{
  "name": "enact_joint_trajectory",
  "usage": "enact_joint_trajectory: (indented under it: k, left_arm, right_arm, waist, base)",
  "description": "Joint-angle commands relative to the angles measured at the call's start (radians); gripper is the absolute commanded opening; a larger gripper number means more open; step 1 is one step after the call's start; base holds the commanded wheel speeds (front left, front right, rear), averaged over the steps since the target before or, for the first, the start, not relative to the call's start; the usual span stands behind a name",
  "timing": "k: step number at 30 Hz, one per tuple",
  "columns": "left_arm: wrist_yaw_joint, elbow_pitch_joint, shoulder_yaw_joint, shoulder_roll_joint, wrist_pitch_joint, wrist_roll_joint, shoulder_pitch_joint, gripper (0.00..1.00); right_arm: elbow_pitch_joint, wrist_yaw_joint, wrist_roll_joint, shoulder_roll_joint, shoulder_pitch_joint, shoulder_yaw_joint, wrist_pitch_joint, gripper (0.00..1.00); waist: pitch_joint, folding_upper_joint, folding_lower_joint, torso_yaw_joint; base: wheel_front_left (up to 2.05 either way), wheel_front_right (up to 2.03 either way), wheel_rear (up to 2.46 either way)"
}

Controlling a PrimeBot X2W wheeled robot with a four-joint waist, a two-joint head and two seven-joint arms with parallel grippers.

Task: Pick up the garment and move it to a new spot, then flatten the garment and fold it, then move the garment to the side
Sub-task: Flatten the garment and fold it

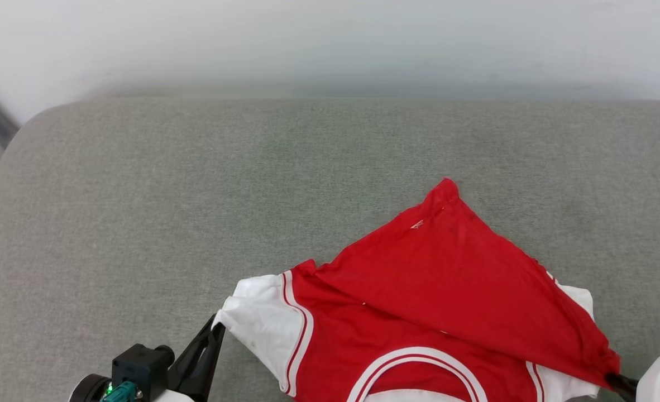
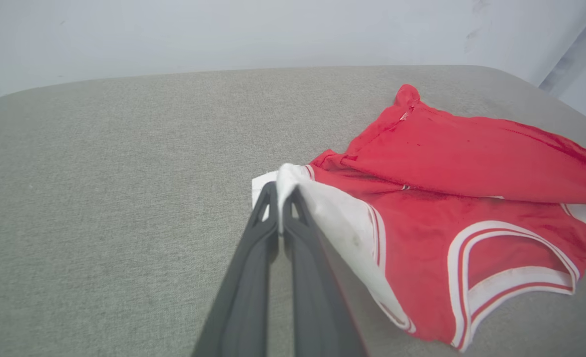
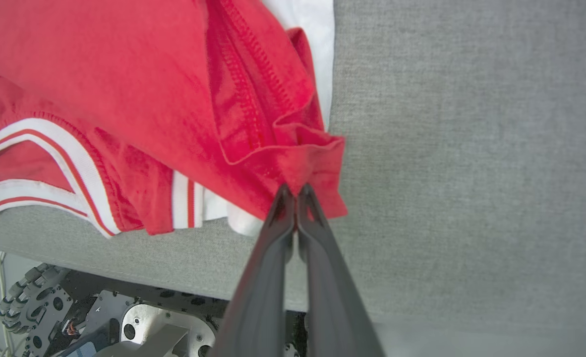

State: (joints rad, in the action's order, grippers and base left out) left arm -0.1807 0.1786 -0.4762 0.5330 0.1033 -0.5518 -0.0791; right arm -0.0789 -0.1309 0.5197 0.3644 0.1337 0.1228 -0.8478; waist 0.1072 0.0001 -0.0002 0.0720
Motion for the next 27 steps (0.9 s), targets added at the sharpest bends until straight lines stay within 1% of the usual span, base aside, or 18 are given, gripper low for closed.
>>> enact_joint_trajectory:
  k: [1,3,4,5,7,10,13,16,18,20,23,27]
  left_arm:
    - [-0.005,0.005,0.003,0.001,0.006,-0.004,-0.010,0.00]
    - [-0.008,0.006,0.000,0.007,0.002,0.003,-0.013,0.00]
    - [-0.010,0.007,0.000,0.008,0.000,0.004,-0.012,0.00]
    - [-0.011,0.008,0.000,0.008,0.000,0.004,-0.011,0.00]
    - [-0.010,0.009,-0.001,0.009,-0.001,0.003,-0.007,0.00]
    - [-0.007,0.013,-0.003,0.011,-0.003,0.004,0.001,0.00]
    - [-0.005,0.020,-0.006,0.011,-0.004,0.006,0.011,0.00]
    - [0.001,0.029,-0.015,0.010,-0.009,0.011,0.024,0.00]
    - [0.004,0.041,-0.011,-0.003,0.000,-0.006,0.030,0.00]
    - [0.013,0.053,-0.008,-0.010,0.004,-0.019,0.036,0.00]
    - [0.021,0.064,-0.013,-0.011,0.005,-0.011,0.060,0.00]
    - [0.036,0.056,-0.023,-0.024,0.009,-0.004,0.091,0.00]
  right_arm:
    - [0.004,0.000,-0.003,-0.004,0.016,-0.002,0.013,0.00]
    - [0.010,0.000,-0.007,-0.012,0.021,-0.007,0.026,0.00]
    - [0.011,0.000,-0.007,-0.015,0.019,-0.005,0.032,0.13]
    - [0.015,0.000,-0.006,-0.019,0.015,-0.004,0.036,1.00]
    - [0.009,0.000,0.000,-0.018,-0.001,-0.004,0.040,1.00]
    - [-0.017,0.000,0.012,0.003,-0.030,-0.014,0.042,1.00]
    - [-0.075,0.000,0.017,0.039,-0.080,-0.044,0.049,1.00]
    - [-0.139,0.000,0.026,0.073,-0.153,-0.081,0.024,1.00]
    - [-0.176,0.000,0.025,0.087,-0.220,-0.108,-0.009,1.00]
    - [-0.187,0.000,0.026,0.097,-0.287,-0.135,-0.050,1.00]
    - [-0.161,0.000,0.020,0.106,-0.405,-0.183,-0.106,1.00]
    - [-0.061,0.000,-0.004,0.114,-0.548,-0.239,-0.157,1.00]
  waist:
    - [-0.003,-0.0001,0.0002,-0.007]
    - [-0.002,-0.0001,0.0002,-0.011]
    - [-0.001,-0.0001,0.0002,-0.012]
    - [0.001,-0.0001,0.0002,-0.011]
    - [0.003,-0.0001,0.0002,-0.009]
    - [0.009,-0.0001,0.0002,0.000]
    - [0.023,-0.0001,0.0002,0.015]
    - [0.043,-0.0001,0.0002,0.041]
    - [0.062,-0.0001,0.0002,0.058]
    - [0.085,-0.0001,0.0002,0.079]
    - [0.128,-0.0001,0.0002,0.113]
    - [0.185,-0.0001,0.0002,0.163]
  base:
    - [0.00,0.00,0.00]
    - [0.00,0.00,0.00]
    - [0.00,0.00,0.00]
    - [0.00,0.00,0.00]
    - [0.00,0.00,0.00]
    - [0.00,0.00,0.00]
    - [0.00,0.00,0.00]
    - [0.00,0.00,0.00]
    - [0.00,0.00,0.00]
    - [0.00,0.00,0.00]
    - [0.00,0.00,0.00]
    - [0.00,0.00,0.00]
